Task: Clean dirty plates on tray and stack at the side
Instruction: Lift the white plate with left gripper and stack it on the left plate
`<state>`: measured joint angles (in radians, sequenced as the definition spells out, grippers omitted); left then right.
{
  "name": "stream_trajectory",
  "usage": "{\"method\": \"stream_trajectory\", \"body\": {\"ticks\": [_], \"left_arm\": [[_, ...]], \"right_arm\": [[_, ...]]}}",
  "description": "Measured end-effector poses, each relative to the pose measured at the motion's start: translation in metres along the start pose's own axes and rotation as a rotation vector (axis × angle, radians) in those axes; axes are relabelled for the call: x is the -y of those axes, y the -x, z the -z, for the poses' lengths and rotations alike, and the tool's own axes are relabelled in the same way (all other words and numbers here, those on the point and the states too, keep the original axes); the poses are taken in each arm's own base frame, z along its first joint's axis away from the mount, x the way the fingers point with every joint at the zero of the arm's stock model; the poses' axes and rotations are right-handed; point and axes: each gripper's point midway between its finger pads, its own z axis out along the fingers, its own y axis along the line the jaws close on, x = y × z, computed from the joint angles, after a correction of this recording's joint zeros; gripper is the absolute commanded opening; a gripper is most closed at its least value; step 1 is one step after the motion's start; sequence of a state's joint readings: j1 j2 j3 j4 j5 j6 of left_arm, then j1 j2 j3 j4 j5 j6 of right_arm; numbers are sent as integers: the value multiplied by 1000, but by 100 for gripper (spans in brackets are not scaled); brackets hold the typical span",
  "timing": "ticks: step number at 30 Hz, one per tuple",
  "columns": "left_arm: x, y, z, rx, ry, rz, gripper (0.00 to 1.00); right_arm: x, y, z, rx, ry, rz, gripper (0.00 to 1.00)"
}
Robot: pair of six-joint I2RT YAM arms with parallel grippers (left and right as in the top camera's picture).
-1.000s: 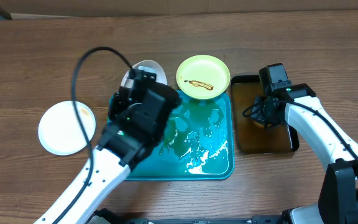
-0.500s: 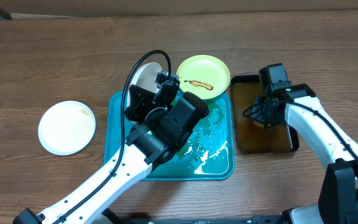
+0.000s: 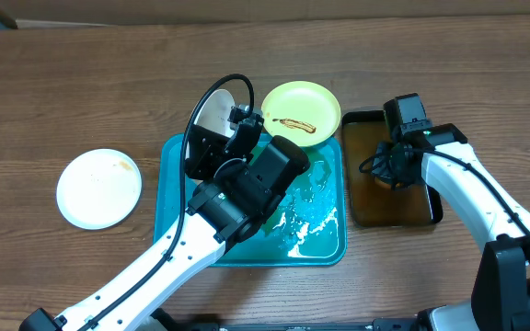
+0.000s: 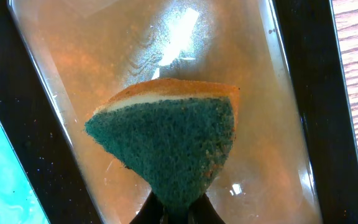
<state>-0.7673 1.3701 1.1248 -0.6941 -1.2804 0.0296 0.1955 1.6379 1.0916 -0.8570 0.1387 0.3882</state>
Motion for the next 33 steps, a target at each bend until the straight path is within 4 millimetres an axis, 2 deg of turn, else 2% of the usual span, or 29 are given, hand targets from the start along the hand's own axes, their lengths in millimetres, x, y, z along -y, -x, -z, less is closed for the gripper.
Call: {"method": "stream_trajectory", "body": {"ticks": [11,15,19,23,29,33], "left_arm": [[0,-1,-2,-6,-2,7,4],[1,-15,-16,-64,-34,9,4],[-4,-44,-43,-188,-74,47,4],[-15,-78,-71,-327,-137,176,4],[-43,-136,-111,-529,-173,412,4],[-61,-166,-129,-607,-161,563,4]], "right_arm": [[0,0,0,0,0,0,4],[1,-1,0,-3,-2,0,4],[1,-2,0,-7,-4,1,4],[0,-1,0,-2,-1,1,4],[0,0,0,-1,-1,1,4],[0,0,0,-1,-1,0,4]]}}
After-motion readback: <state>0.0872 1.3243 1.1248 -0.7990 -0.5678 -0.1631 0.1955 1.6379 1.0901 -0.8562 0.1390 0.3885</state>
